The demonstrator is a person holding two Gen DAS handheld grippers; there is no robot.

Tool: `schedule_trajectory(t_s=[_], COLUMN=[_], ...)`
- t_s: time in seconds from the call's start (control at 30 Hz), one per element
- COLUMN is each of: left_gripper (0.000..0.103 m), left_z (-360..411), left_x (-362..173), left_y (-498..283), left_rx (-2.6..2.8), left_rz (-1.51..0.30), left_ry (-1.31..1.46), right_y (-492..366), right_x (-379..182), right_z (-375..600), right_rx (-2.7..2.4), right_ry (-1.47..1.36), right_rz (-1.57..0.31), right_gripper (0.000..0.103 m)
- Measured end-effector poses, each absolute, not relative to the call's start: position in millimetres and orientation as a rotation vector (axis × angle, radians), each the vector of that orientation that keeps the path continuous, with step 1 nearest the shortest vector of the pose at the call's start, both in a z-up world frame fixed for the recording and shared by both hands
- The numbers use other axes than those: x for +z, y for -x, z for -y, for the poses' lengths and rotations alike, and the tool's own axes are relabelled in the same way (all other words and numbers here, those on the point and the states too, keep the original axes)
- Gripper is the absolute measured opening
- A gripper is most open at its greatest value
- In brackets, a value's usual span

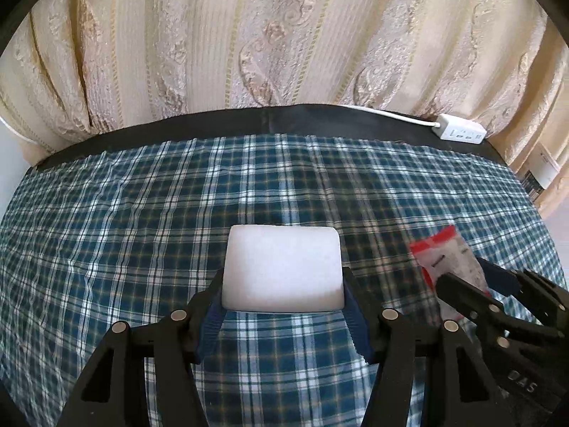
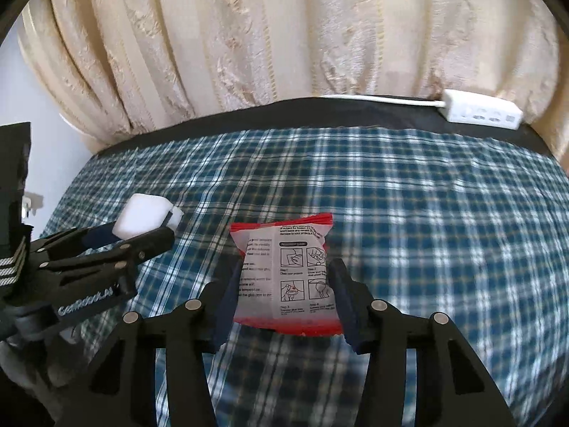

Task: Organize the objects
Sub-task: 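Carry the red packet into the clear bowl with the right gripper while the left gripper holds the sponge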

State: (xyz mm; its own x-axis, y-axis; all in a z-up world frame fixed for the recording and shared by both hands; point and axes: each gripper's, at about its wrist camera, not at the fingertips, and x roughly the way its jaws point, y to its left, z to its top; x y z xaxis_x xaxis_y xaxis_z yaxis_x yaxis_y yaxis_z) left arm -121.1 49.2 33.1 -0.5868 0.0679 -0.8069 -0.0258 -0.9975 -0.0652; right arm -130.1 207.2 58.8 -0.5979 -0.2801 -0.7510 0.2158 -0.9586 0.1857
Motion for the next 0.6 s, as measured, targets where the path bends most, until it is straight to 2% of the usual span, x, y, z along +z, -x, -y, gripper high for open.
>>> schedule_trajectory(t_s=[0.6], left_gripper=[0.063], left_z=[-80.3], left_x=[73.2], left_y=[89.6], left_rx=[2.712], left_rz=[0.033], left_ry=[1.224], right_y=[39.9], right_x=[100.2], right_z=[-250.8], right_rx=[-2.732], right_ry=[-1.128], right_rz=[0.254], right_gripper=[0.051])
